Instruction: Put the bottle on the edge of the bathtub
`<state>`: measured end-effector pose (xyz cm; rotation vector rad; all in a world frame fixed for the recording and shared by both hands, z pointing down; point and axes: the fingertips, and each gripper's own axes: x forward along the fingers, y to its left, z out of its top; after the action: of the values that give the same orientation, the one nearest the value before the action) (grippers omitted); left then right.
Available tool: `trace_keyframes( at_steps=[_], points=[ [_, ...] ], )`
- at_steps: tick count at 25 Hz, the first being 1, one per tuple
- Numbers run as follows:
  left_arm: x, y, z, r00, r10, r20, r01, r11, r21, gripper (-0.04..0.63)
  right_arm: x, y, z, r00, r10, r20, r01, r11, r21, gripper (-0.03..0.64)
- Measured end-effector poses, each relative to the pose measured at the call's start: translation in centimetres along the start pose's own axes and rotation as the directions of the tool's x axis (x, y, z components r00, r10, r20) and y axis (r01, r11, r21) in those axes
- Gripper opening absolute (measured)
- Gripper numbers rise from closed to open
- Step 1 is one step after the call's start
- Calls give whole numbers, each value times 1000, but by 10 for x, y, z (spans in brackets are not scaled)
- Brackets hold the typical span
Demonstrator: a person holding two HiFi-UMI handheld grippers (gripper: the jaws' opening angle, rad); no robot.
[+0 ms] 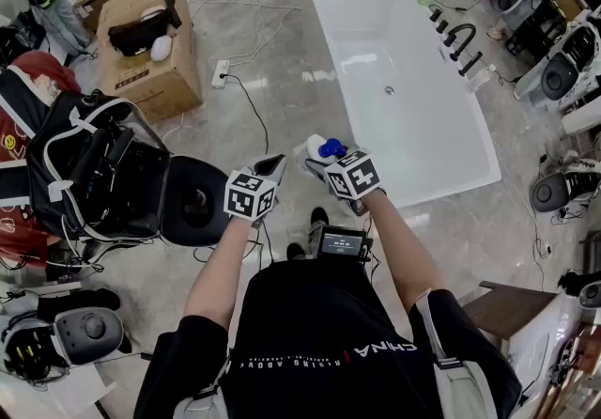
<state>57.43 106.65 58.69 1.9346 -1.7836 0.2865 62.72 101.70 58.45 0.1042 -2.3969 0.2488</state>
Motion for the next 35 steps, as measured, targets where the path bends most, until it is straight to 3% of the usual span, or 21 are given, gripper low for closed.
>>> trace_keyframes(
  at_steps=[11, 21, 26, 35],
  points=[
    [4, -11, -19, 1000, 7, 18, -7, 1000, 5, 9, -2, 2, -23, 1000, -5, 20, 5, 1000, -8, 275],
    [27, -24, -32, 1000, -10, -21, 9, 1000, -9, 9, 0, -15, -43, 1000, 27, 12, -27, 1000, 8, 275],
    [59, 23, 4, 999, -21, -50, 19, 999, -34, 9, 34, -54, 2, 998, 50, -22, -49, 998, 38, 275],
    [109, 50, 60, 999, 4, -44, -7, 998, -58, 9, 44, -122, 49, 996, 86, -20, -86, 996, 18, 275]
  ],
)
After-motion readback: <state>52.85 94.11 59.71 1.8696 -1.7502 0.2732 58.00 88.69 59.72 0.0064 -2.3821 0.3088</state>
